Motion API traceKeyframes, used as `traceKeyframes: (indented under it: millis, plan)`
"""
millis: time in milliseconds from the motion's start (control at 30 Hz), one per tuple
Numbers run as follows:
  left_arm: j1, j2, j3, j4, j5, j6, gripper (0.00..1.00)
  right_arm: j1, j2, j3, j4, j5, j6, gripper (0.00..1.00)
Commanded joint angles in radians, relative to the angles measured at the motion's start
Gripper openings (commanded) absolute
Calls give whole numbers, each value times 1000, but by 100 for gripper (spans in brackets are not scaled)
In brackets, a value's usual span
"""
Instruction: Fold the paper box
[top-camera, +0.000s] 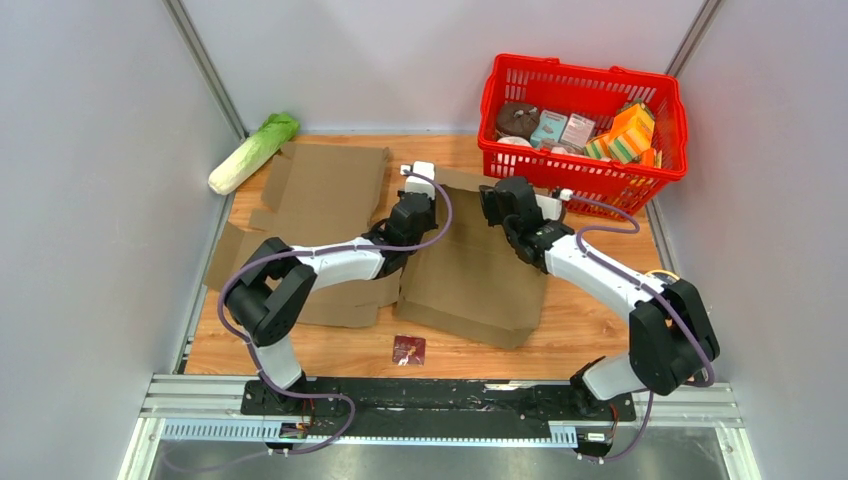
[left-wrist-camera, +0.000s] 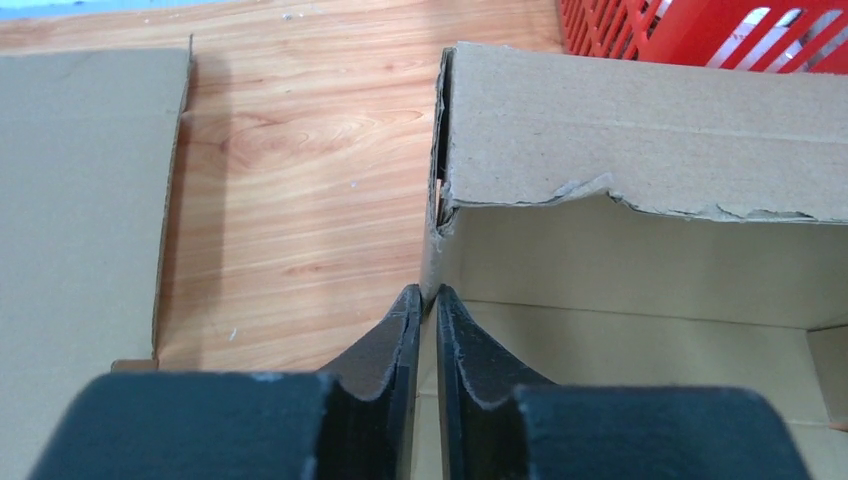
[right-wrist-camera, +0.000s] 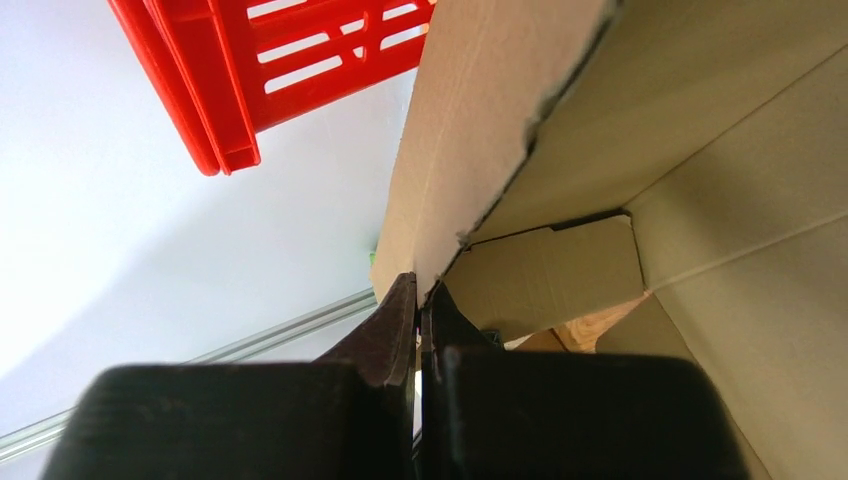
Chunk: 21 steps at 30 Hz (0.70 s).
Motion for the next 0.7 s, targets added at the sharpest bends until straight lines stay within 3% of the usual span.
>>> traceKeyframes:
  millis: [0, 33, 67, 200, 333, 433, 533, 667]
  plan:
    - [7, 43, 0, 112, 64, 44, 23, -4, -42, -31, -107, -64, -28, 0]
    - [5, 54, 3, 131, 86, 53, 32, -8, -45, -27, -107, -64, -32, 0]
    - [7, 55, 8, 133, 115, 53, 35, -8, -42, -25, -105, -69, -34, 0]
    - [7, 94, 72, 85, 157, 53, 37, -21, -34, -30, -88, -118, -29, 0]
    - [-2, 132, 191, -68, 54, 21, 17, -28, -43, -25, -73, -145, -20, 0]
    - [-25, 173, 311, -258, -161, -22, 2, -28, -42, -11, -70, -184, 7, 0]
    - [-45, 198, 356, -363, -291, -80, 0, -28, -51, -11, -72, -198, 37, 0]
    - [-45, 191, 335, -322, -270, -113, 0, -39, -59, -19, -72, -205, 50, 0]
